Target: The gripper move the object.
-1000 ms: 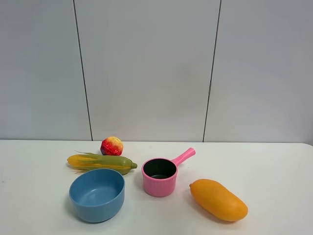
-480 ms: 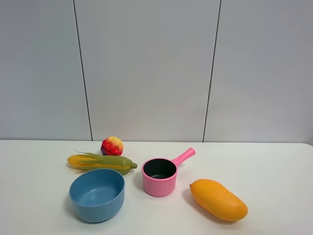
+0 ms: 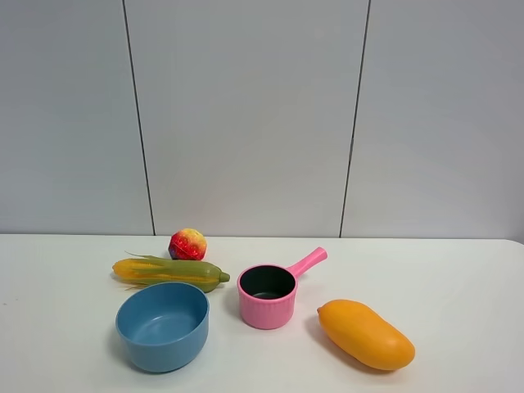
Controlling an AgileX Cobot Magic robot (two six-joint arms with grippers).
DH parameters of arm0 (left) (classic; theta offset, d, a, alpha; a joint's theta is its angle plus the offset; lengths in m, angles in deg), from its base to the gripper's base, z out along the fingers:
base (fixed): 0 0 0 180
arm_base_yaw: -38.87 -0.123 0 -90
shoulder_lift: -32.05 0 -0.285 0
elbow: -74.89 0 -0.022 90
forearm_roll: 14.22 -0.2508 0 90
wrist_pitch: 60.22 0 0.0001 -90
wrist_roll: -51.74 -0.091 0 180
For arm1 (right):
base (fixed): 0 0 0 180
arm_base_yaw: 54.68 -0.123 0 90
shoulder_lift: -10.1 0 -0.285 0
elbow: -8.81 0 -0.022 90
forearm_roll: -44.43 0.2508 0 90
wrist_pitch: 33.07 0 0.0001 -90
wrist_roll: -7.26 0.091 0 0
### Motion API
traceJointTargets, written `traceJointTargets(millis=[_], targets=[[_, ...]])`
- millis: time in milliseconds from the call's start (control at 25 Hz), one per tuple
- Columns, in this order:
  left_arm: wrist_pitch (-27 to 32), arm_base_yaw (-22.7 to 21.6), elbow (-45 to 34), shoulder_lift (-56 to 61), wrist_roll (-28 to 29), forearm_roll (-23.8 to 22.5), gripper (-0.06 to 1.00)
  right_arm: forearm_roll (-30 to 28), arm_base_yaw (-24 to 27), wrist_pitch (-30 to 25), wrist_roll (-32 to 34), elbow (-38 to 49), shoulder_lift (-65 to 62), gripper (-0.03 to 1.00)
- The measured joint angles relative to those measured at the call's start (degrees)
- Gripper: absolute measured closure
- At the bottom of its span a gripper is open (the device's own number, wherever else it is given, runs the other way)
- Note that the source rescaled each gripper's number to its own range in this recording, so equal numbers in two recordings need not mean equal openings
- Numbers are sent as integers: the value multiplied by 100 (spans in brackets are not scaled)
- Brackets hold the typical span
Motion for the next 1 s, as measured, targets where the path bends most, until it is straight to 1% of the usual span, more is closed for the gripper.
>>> traceJointTargets(millis=[160,280,440,1000], targets=[[0,0,0,0,0,-5,-6,4,5,188,7,41,-153,-3],[0,0,0,0,0,-5,-6,4,5,227,7,46,-153,-3],[0,0,0,0,0,-5,-6,65,5,609,43,235,-153,-3],[0,0,0,0,0,-5,-6,82,5,640,43,243,-153,-3]])
